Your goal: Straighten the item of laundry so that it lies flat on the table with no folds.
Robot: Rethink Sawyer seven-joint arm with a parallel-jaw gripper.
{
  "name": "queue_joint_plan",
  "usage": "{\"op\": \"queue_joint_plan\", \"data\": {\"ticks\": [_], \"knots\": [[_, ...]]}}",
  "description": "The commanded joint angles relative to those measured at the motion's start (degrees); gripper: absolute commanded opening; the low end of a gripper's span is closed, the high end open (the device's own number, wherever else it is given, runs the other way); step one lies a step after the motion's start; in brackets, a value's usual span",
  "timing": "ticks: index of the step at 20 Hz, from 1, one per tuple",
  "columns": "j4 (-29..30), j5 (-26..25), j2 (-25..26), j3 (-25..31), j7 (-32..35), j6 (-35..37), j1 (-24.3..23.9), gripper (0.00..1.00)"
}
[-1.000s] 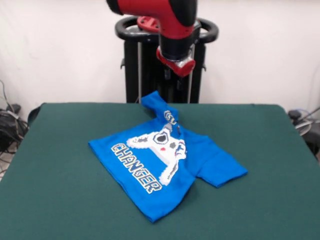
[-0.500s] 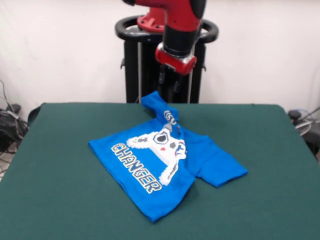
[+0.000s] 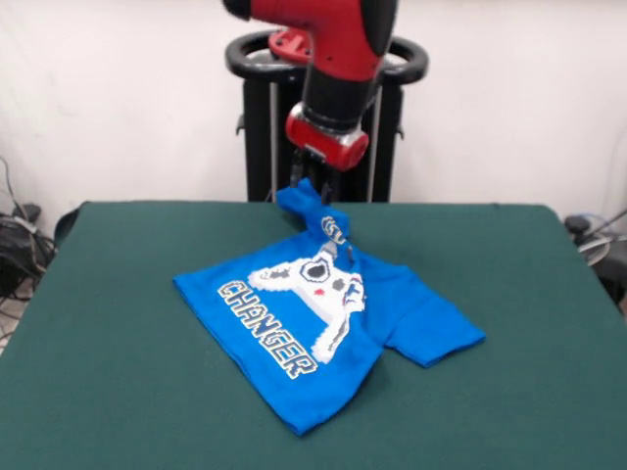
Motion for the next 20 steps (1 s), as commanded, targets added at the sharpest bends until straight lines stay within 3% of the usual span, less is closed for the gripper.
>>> {"op": "queue_joint_plan", "data": {"ticks": [1, 8, 18, 20], "knots": [[-13.11, 4.24, 11.70, -4.58, 9.61, -6.96, 3.01, 1.00], [-16.47, 10.19, 20.29, -8.23, 11.01, -15.64, 6.21, 1.00], [-21.48, 15.68, 24.59, -9.50, 6.18, -15.75, 5.44, 1.00], [-22.23, 17.36, 26.06, -11.85, 6.78, -16.28, 7.33, 1.00]]}}
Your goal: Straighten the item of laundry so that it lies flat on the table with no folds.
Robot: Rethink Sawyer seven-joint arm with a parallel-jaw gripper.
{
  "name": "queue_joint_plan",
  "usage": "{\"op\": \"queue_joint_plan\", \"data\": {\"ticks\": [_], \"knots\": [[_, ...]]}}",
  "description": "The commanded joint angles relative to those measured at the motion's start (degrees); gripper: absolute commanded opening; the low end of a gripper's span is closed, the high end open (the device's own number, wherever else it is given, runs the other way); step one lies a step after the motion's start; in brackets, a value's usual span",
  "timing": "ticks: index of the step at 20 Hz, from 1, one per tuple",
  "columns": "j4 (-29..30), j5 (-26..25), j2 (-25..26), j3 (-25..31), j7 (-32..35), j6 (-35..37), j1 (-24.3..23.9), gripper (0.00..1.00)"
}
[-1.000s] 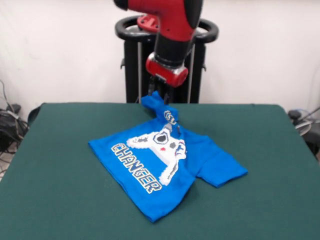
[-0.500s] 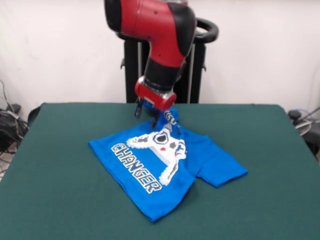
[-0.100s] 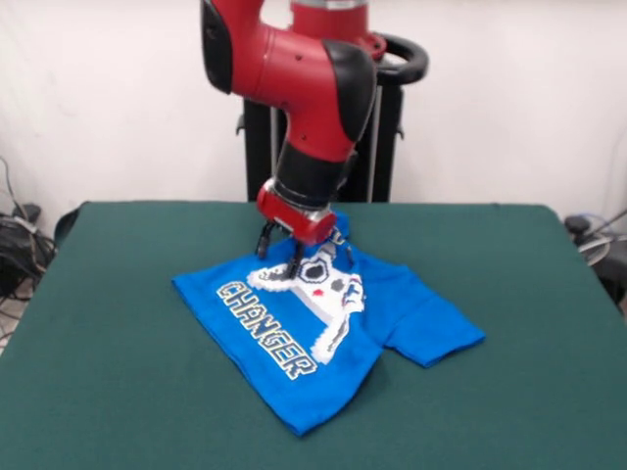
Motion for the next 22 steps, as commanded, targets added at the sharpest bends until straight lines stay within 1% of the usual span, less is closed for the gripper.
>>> {"op": "queue_joint_plan", "data": {"ticks": [1, 5, 6, 7, 9, 12, 14, 15, 17, 19, 22], "knots": [[-11.73, 8.95, 8.64, -3.92, 7.08, -1.13, 2.60, 1.00], [-12.78, 10.52, 10.80, -6.74, 6.60, -1.61, 4.30, 1.00], [-13.41, 11.89, 12.76, -9.17, 6.96, -2.82, 6.16, 1.00], [-13.64, 13.09, 14.26, -10.32, 7.33, -3.84, 7.02, 1.00], [-14.55, 16.97, 18.60, -14.33, 7.97, -7.78, 9.97, 1.00], [-15.38, 20.19, 21.24, -15.42, 7.50, -9.69, 11.09, 1.00], [-15.51, 23.98, 24.03, -18.19, 7.39, -11.00, 13.58, 1.00], [-15.73, 25.08, 25.15, -19.23, 6.77, -11.43, 14.23, 1.00], [-16.61, 24.95, 25.92, -19.16, 4.74, -12.54, 13.18, 1.00], [-16.92, 23.39, 25.09, -17.08, 3.85, -13.80, 10.75, 1.00], [-16.90, 22.53, 24.41, -15.90, 3.24, -13.98, 9.84, 1.00]]}}
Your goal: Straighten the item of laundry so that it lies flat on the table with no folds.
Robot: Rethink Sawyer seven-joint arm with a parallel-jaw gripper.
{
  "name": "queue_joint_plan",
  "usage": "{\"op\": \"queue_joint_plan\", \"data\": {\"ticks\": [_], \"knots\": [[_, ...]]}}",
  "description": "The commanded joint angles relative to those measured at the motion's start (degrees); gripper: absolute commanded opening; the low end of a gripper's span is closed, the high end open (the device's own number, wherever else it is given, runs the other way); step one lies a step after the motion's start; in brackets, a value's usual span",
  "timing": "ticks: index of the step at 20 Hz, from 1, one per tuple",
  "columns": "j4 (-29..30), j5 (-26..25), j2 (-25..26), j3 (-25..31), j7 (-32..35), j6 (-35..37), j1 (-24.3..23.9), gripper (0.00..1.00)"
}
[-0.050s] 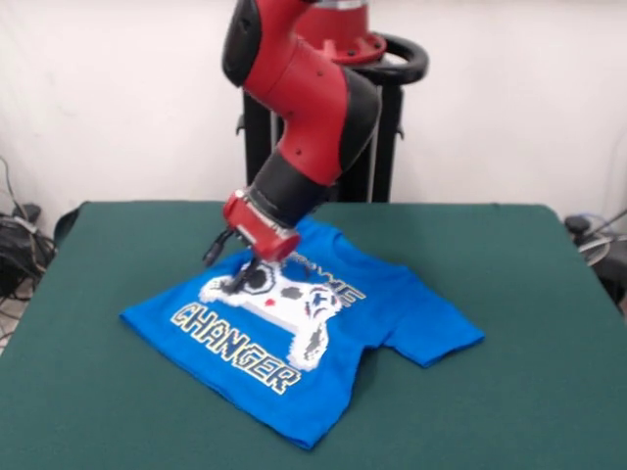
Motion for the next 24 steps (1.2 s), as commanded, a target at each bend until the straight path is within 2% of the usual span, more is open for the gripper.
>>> {"op": "queue_joint_plan", "data": {"ticks": [1, 3, 6, 11, 13, 16, 21, 24], "knots": [[-10.32, 4.84, 7.99, 2.40, 3.21, -3.14, -3.98, 1.00], [-10.64, 3.90, 7.66, 3.57, 3.02, -3.19, -5.21, 1.00], [-10.39, -0.02, 4.62, 7.56, 2.35, -0.24, -8.56, 1.00], [-7.57, -2.46, 0.29, 10.37, 2.60, 3.60, -9.90, 1.00], [-6.23, -6.80, -3.64, 14.64, 1.66, 5.53, -13.39, 1.00], [-3.57, -12.96, -10.98, 22.43, -1.26, 12.87, -19.43, 1.00], [-0.93, -15.93, -17.67, 30.66, -2.22, 19.68, -26.05, 1.00], [-0.25, -15.32, -19.66, 31.45, -1.44, 21.41, -26.03, 1.00]]}}
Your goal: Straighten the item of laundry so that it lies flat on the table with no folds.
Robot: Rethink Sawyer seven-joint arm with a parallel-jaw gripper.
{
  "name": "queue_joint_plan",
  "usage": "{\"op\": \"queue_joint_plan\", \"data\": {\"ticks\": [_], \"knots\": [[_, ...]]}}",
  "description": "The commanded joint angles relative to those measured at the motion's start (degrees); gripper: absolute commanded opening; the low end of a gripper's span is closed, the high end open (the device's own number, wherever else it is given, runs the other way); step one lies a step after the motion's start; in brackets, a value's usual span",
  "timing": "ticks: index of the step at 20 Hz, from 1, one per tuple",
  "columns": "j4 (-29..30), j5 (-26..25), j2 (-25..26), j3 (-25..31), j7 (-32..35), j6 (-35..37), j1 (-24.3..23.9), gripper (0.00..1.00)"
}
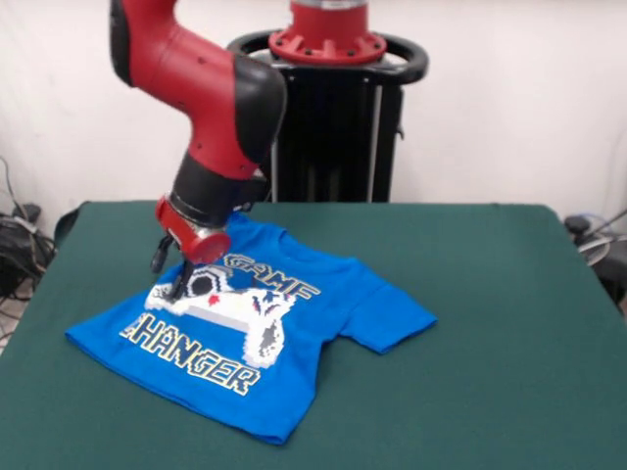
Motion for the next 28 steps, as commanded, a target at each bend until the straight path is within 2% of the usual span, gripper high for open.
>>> {"op": "queue_joint_plan", "data": {"ticks": [1, 8, 13, 20, 24, 28], "knots": [[1.32, -2.42, -7.24, 18.62, -1.54, 13.60, -3.66, 1.00], [3.20, -1.94, -11.32, 25.31, -3.16, 21.35, -7.66, 1.00], [3.28, -1.44, -13.85, 23.60, -1.47, 24.14, -5.32, 1.00], [5.56, 1.05, -20.33, 25.39, -0.17, 31.58, -4.60, 1.00], [3.59, 0.51, -20.39, 21.86, 2.11, 33.08, -0.68, 1.00], [3.19, 0.67, -21.08, 23.11, 1.13, 35.05, -1.43, 1.00]]}}
